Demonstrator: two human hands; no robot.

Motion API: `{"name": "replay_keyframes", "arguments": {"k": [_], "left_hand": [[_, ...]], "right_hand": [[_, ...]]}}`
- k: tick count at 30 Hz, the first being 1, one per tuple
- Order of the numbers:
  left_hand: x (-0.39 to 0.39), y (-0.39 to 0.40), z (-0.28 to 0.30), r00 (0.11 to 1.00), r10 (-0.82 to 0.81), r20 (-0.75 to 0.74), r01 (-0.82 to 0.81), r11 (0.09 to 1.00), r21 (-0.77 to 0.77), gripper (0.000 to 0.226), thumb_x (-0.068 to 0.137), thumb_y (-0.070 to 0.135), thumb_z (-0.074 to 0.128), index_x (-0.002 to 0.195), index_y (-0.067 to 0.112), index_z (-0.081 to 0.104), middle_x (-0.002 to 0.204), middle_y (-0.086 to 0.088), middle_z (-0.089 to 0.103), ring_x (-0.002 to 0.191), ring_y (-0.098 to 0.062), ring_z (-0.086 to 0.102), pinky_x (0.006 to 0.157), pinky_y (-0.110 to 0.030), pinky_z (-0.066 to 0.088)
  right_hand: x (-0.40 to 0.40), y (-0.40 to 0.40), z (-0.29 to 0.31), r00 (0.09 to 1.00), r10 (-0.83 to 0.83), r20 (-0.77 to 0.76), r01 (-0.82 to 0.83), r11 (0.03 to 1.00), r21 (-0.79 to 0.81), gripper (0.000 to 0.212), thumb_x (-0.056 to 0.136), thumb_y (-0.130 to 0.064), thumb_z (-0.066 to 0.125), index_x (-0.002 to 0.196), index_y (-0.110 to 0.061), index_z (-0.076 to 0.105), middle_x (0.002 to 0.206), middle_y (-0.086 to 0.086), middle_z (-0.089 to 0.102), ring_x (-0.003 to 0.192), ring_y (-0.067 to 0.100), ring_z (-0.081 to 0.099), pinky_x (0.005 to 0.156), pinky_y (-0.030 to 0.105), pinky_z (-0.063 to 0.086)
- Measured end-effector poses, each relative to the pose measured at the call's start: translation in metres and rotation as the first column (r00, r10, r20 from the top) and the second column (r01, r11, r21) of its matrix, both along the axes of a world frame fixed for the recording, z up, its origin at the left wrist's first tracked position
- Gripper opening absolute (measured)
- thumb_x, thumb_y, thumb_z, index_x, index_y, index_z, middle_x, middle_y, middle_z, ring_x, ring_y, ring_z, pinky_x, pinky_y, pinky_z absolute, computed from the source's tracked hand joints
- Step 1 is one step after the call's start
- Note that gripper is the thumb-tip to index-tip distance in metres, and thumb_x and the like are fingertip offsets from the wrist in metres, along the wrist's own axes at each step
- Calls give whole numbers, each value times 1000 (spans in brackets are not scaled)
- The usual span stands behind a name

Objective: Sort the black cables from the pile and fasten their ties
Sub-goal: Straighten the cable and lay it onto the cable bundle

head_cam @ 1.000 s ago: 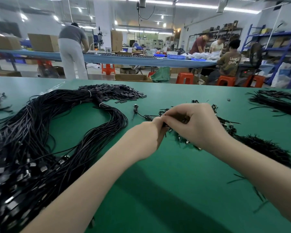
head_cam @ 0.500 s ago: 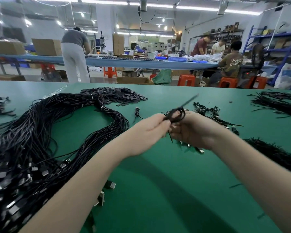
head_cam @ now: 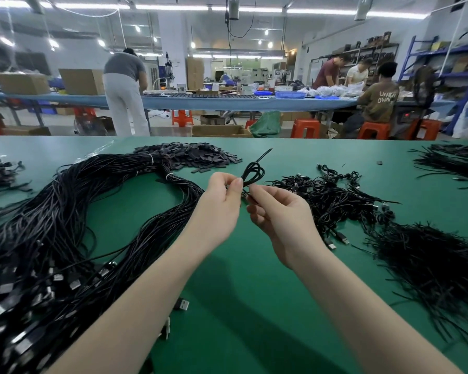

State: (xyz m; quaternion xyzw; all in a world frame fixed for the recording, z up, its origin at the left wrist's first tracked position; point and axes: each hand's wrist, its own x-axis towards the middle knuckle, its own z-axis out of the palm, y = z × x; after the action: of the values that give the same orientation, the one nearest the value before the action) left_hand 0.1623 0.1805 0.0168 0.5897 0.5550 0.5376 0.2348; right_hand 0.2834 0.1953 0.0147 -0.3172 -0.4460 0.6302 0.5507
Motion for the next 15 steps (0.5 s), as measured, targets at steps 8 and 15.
{"name": "replay_keyframes", "arguments": {"k": [8, 15], "left_hand": [[3, 0, -3, 999, -31, -44, 28, 997, -66, 18, 102, 36, 37, 89, 26, 46, 76, 5, 51, 66, -11, 46, 68, -31, 42], [4, 3, -6, 999, -29, -33, 27, 998, -64, 18, 102, 34, 38, 87, 27, 45, 76, 5, 51, 67, -11, 46, 70, -35, 43]], "right_hand": [[16, 7, 4, 961, 105, 256, -123, 991, 54, 7, 83, -13, 72, 79, -8, 72, 66, -1, 66, 58, 9, 59, 57, 18, 50], [16, 8, 4, 920, 20, 391, -84, 985, 148, 10, 86, -14, 69, 77, -10, 71, 60, -1, 65, 61, 12, 59, 61, 22, 54]]}}
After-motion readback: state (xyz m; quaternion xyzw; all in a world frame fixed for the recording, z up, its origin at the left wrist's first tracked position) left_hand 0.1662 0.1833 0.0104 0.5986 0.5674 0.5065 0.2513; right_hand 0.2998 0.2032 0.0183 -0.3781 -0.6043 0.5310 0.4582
